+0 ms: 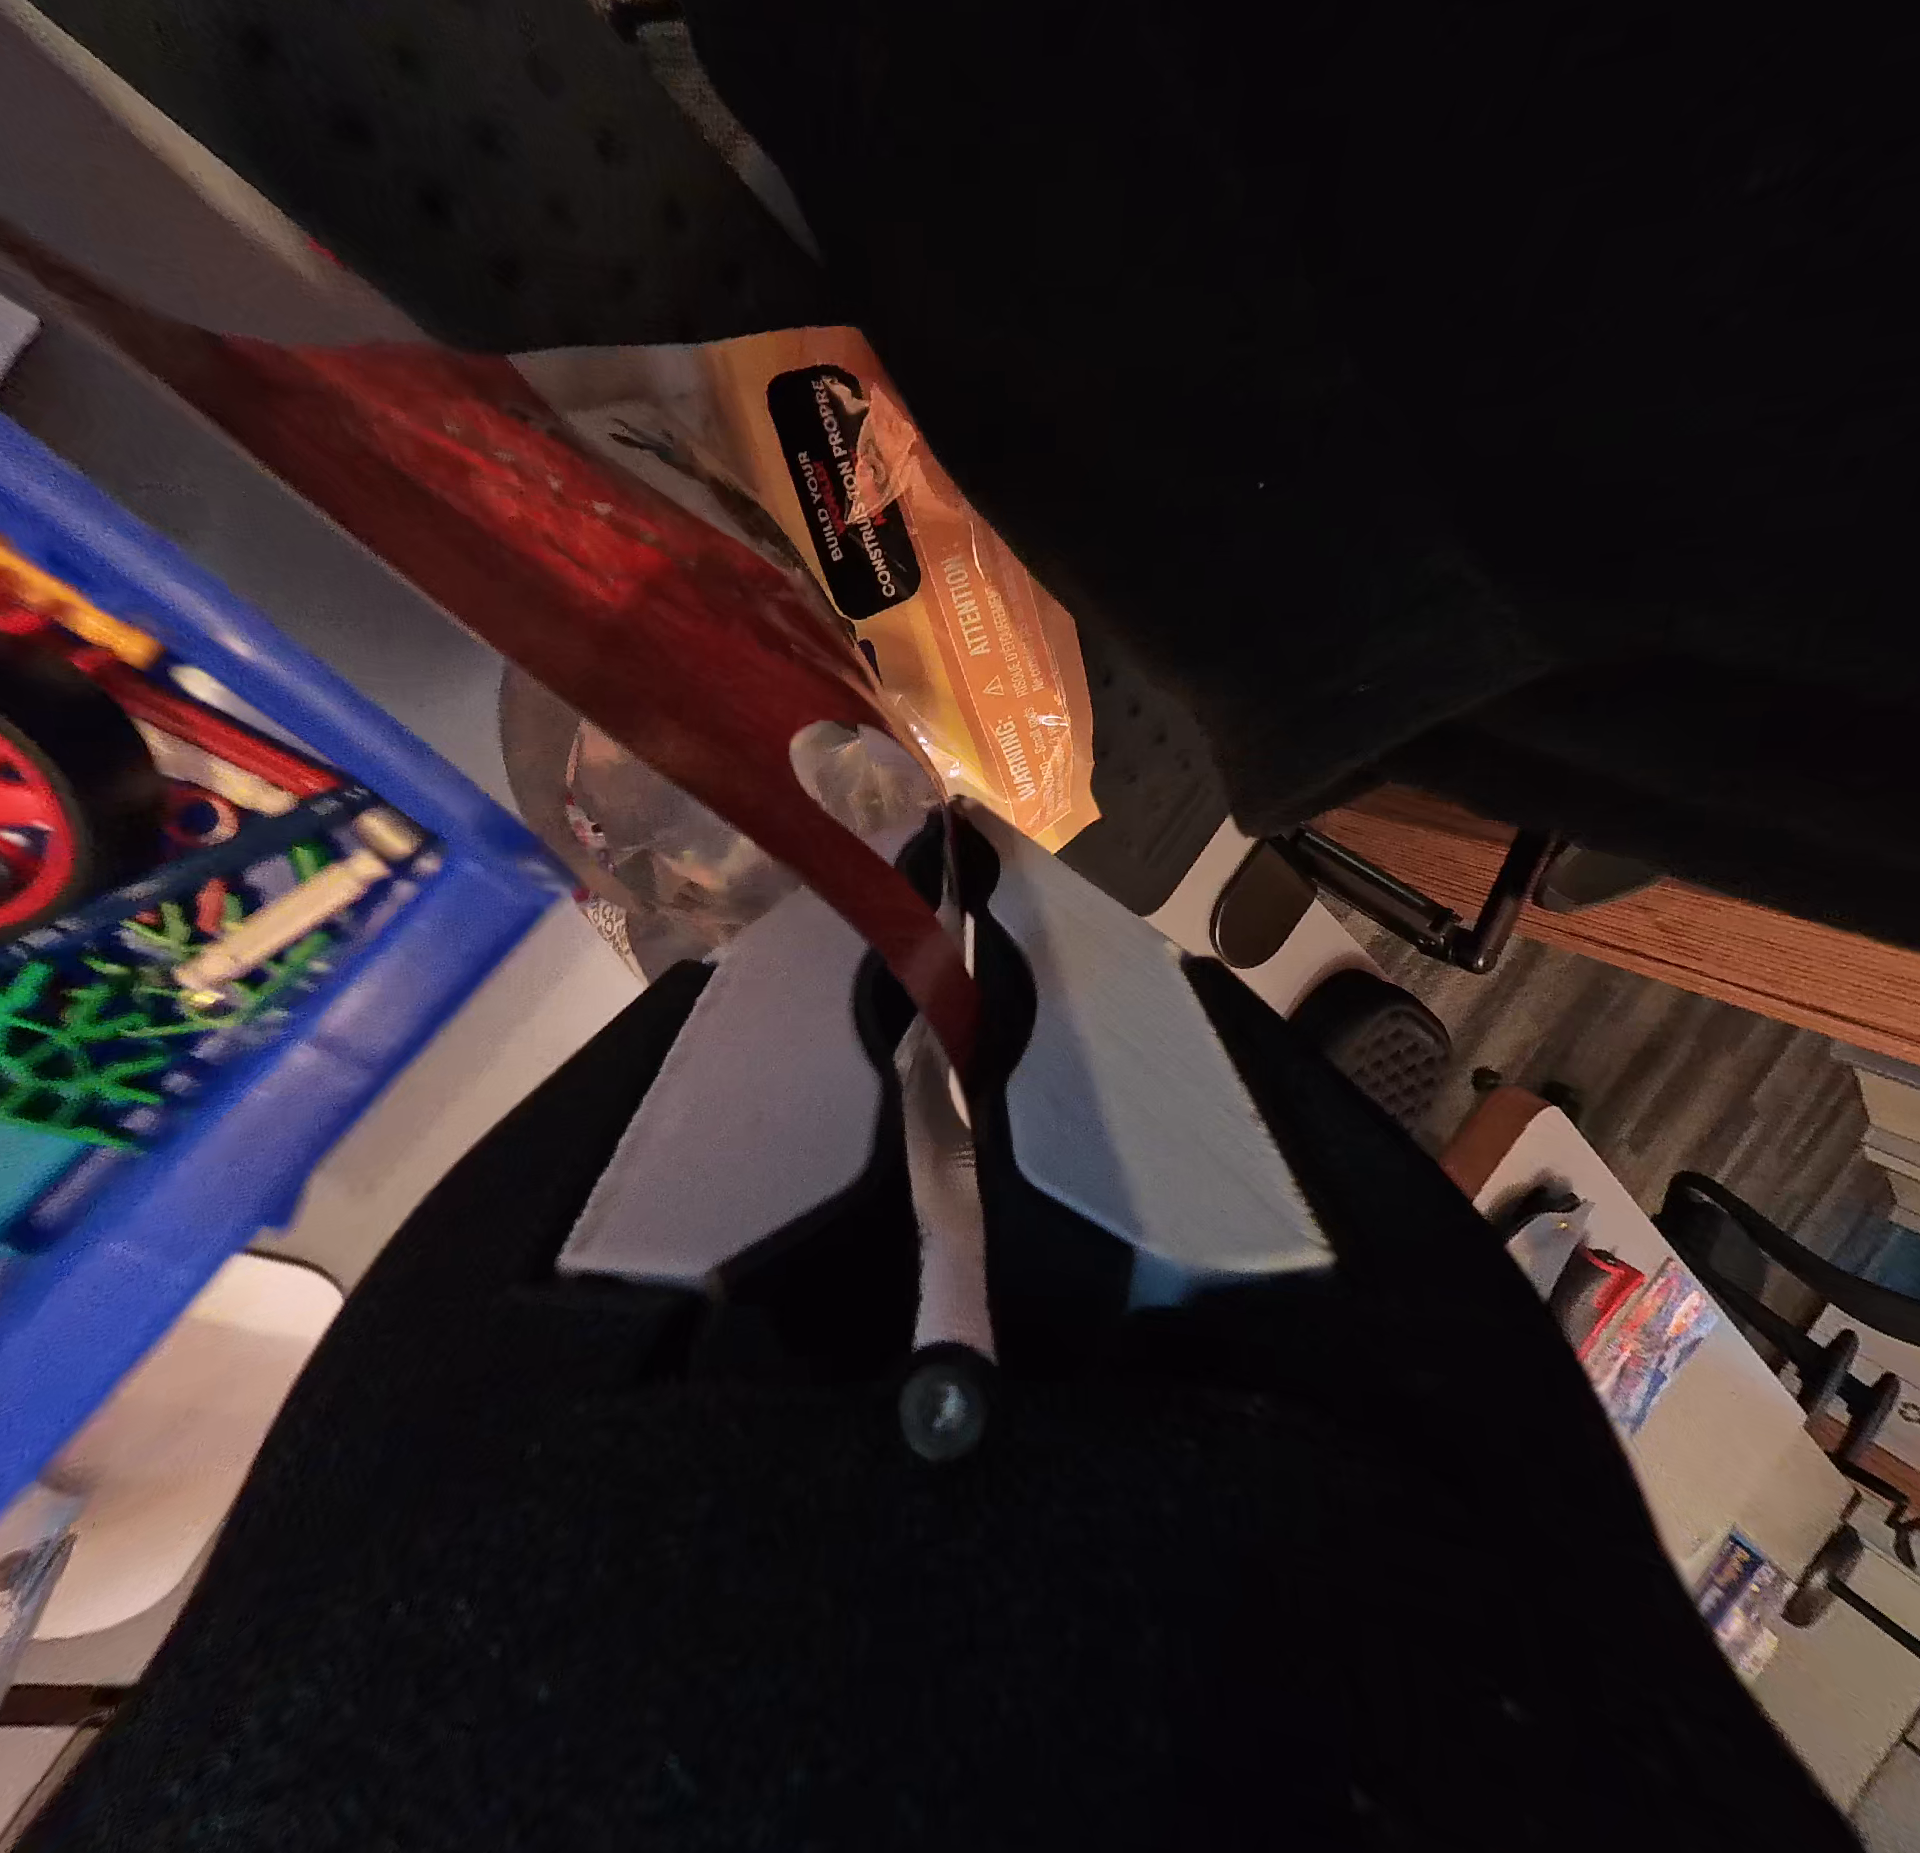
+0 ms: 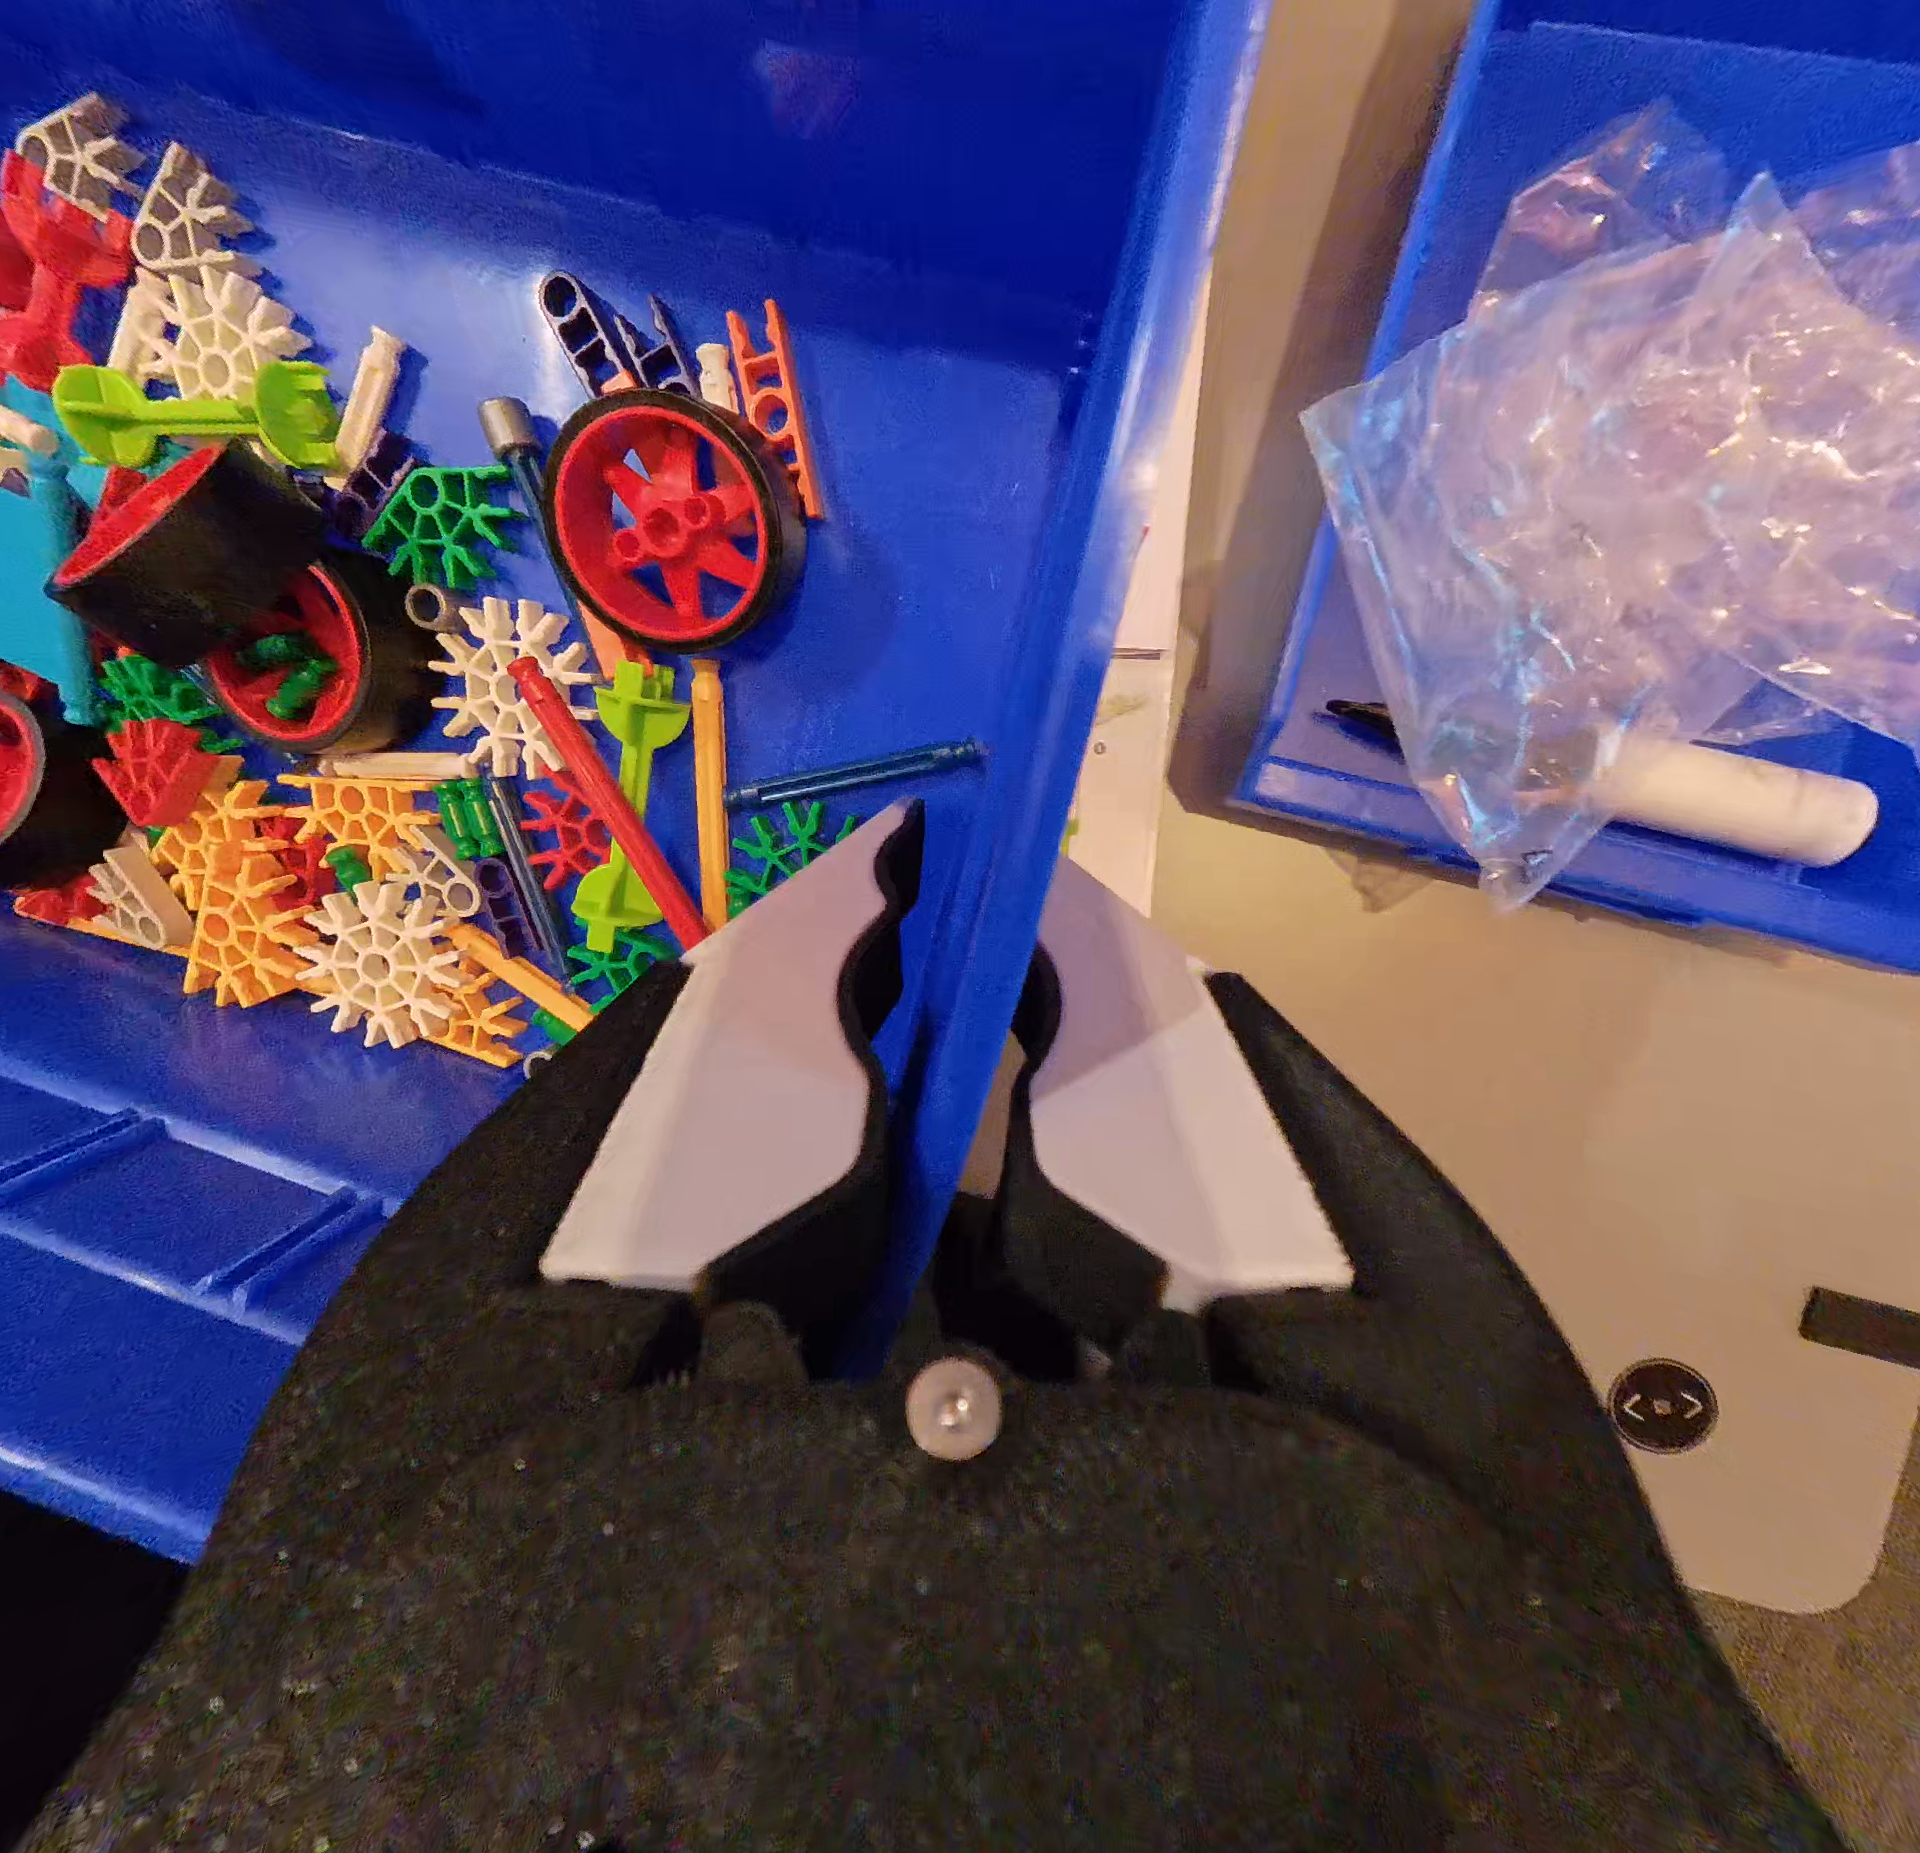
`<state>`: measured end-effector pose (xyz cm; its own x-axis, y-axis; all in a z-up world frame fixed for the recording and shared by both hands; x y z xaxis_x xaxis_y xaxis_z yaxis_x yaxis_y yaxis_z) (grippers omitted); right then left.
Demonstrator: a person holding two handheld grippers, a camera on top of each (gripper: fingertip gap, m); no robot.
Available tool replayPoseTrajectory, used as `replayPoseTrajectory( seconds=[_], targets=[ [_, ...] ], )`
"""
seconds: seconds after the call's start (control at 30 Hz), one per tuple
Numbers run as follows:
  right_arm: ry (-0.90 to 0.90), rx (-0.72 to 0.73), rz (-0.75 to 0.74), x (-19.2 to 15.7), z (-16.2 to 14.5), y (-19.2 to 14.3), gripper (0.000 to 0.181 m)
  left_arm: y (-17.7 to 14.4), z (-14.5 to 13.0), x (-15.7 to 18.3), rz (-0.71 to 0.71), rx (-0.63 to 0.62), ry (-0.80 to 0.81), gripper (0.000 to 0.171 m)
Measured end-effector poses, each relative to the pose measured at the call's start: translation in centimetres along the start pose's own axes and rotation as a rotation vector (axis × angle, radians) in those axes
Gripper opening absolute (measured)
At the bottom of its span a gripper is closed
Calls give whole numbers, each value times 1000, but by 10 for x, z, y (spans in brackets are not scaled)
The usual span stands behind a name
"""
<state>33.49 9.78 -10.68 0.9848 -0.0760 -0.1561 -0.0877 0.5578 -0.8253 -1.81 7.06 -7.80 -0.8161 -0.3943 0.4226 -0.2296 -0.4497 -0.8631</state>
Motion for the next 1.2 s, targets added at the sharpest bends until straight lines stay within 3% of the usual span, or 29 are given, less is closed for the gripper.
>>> replayPoseTrajectory(
  seconds=[0.3, 0.73, 1.2],
  targets=[
    [-126, 30, 37, -37, 6, 16, 8, 1, 0, -4, 30, 15, 3, 0],
    [-344, 284, -99, -46, 63, -29, 7, -5, -1, -12, 68, 58, -81, 0],
    [-456, 367, -159, -69, 77, -57, 7, -14, 1, -11, 118, 98, -97, 0]
  ],
)
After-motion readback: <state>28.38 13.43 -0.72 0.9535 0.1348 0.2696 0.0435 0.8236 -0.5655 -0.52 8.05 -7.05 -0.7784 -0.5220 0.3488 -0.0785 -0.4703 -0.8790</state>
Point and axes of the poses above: each gripper's, where its closed fingertips meet, y out along the fingers, z out of its top, x = y × z across the jaws, the point moved 1 cm from there along -y, back along the fingers, and after that the axes turned 3 degrees about x, right-handed, at the moved point
